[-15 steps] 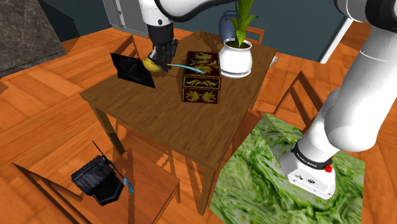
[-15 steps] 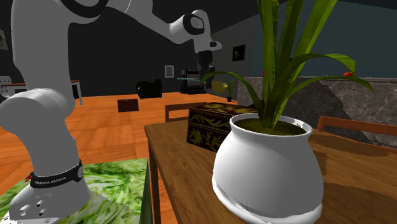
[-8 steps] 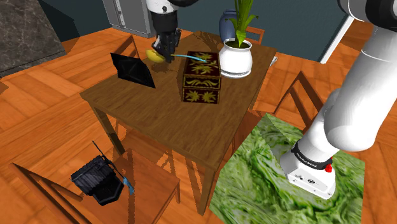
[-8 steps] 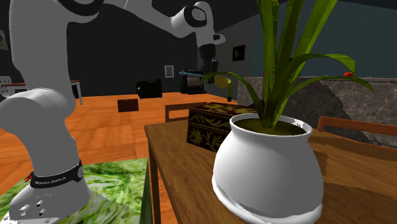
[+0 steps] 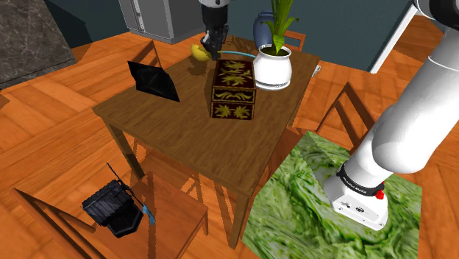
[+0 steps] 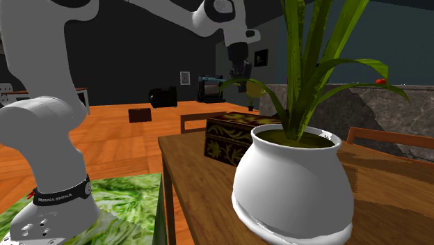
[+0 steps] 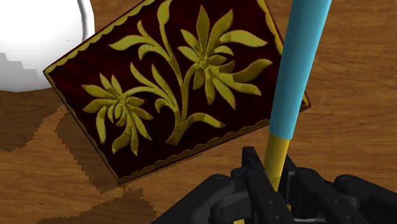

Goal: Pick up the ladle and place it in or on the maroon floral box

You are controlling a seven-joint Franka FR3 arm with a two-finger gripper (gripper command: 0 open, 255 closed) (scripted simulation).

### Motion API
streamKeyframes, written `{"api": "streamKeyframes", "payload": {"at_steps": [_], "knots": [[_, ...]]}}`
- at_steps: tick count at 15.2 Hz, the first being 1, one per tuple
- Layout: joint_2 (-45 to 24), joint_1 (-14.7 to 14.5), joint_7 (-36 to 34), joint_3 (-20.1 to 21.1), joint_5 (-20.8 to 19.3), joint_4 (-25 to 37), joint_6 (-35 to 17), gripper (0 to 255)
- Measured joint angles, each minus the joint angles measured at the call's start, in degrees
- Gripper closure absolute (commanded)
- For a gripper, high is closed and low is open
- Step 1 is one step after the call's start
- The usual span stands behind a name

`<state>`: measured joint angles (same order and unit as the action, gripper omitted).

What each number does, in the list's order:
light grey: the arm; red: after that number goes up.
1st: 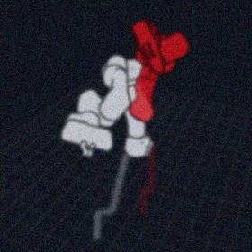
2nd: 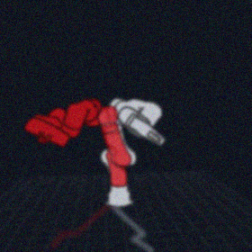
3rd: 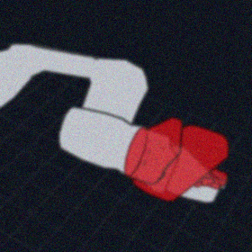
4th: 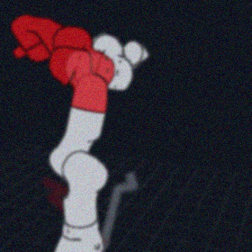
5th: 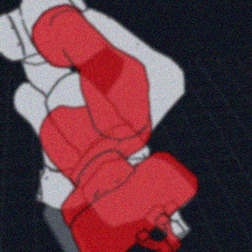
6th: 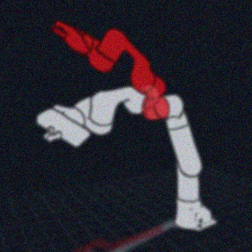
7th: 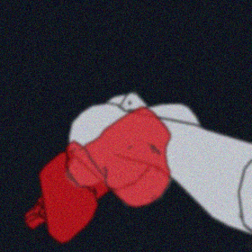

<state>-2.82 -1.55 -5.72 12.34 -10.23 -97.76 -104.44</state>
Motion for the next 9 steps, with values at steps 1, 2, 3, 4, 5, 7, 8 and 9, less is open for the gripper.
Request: {"api": "streamKeyframes", "payload": {"at_steps": [1,2,3,4,5,7,8,9], "knots": [[0.14,0.79,1.49,-0.7,0.17,-0.17,-0.27,255],[0.27,1.45,2.77,-1.3,0.32,-0.29,-0.46,255],[0.19,2.16,4.17,-1.93,0.46,0.09,-0.39,255],[0.53,2.94,5.66,-2.63,0.67,-0.23,-0.62,255],[0.23,3.49,6.69,-3.13,0.72,-0.12,-0.99,255],[0.34,4.66,9.0,-4.19,0.99,0.16,-0.95,255],[0.36,4.86,9.36,-4.38,1.03,-0.17,-1.32,255],[0.32,4.98,9.53,-4.49,1.02,-0.64,-1.85,255]]}}
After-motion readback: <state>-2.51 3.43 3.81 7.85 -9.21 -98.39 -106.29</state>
